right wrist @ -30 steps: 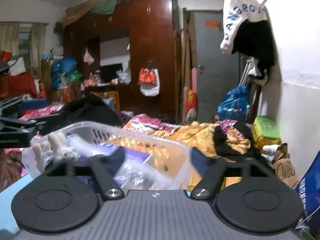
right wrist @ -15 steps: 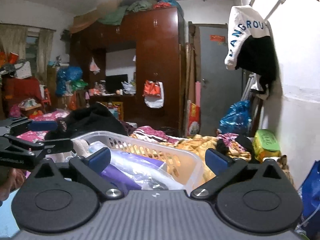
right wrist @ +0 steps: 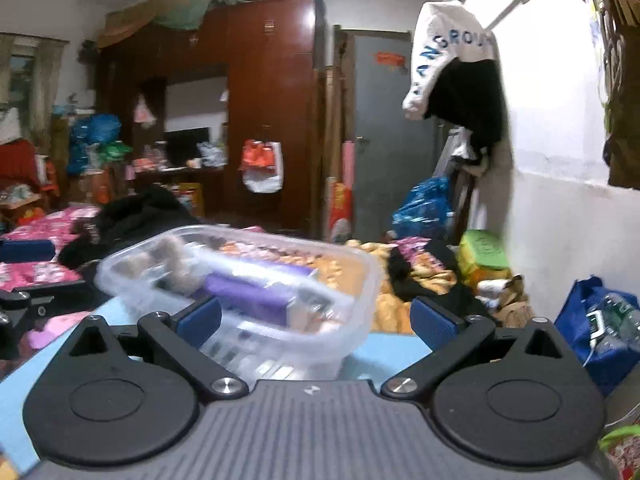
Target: Organize objects
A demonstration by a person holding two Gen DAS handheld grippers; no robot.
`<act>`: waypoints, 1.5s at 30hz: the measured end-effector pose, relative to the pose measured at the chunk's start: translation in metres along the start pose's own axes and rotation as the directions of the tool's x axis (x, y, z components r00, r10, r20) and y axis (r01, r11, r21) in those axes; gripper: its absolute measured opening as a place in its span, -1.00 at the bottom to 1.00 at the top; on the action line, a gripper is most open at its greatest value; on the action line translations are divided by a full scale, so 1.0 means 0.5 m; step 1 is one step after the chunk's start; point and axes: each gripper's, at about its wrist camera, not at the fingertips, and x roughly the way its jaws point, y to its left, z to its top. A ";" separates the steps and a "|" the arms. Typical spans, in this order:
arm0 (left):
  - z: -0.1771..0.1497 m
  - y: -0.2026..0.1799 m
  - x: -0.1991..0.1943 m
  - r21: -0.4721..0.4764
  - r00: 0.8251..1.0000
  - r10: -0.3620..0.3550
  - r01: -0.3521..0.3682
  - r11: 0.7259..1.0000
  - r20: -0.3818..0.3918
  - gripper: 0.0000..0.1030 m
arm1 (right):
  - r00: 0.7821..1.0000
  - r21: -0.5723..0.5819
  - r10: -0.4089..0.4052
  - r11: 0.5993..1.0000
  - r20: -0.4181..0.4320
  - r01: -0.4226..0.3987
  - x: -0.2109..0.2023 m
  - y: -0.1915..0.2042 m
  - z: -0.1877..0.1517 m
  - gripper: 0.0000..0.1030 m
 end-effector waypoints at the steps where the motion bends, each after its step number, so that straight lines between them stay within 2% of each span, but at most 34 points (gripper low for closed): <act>1: -0.009 -0.001 -0.020 -0.010 1.000 0.004 -0.004 1.000 0.003 0.93 | 1.000 0.013 0.011 1.000 0.003 -0.011 -0.014 0.003 -0.011 1.00; 7: -0.062 -0.010 -0.090 -0.109 0.999 0.007 -0.003 0.994 0.034 0.93 | 0.999 0.032 0.038 0.999 0.006 -0.038 -0.063 0.020 -0.054 1.00; 10: -0.062 -0.025 -0.085 -0.102 0.999 0.024 -0.022 0.994 0.021 0.93 | 0.998 0.032 0.056 0.998 -0.020 -0.055 -0.067 0.025 -0.068 1.00; 14: -0.063 -0.038 -0.076 -0.103 1.000 0.008 -0.008 0.995 0.000 0.93 | 0.999 0.054 0.034 0.998 -0.016 -0.033 -0.071 0.021 -0.079 1.00; 19: -0.074 -0.038 -0.085 -0.116 1.000 0.002 -0.004 0.993 -0.016 0.93 | 0.998 0.107 0.062 0.992 -0.012 -0.061 -0.083 0.007 -0.087 1.00; 29: -0.079 -0.067 -0.092 -0.092 1.000 0.006 -0.009 0.996 -0.028 0.93 | 0.998 0.085 0.054 0.995 0.014 -0.055 -0.107 0.030 -0.103 1.00; 45: -0.082 -0.079 -0.088 -0.087 0.999 0.017 -0.021 0.996 -0.042 0.93 | 0.999 0.108 0.046 0.993 0.017 -0.048 -0.112 0.018 -0.105 1.00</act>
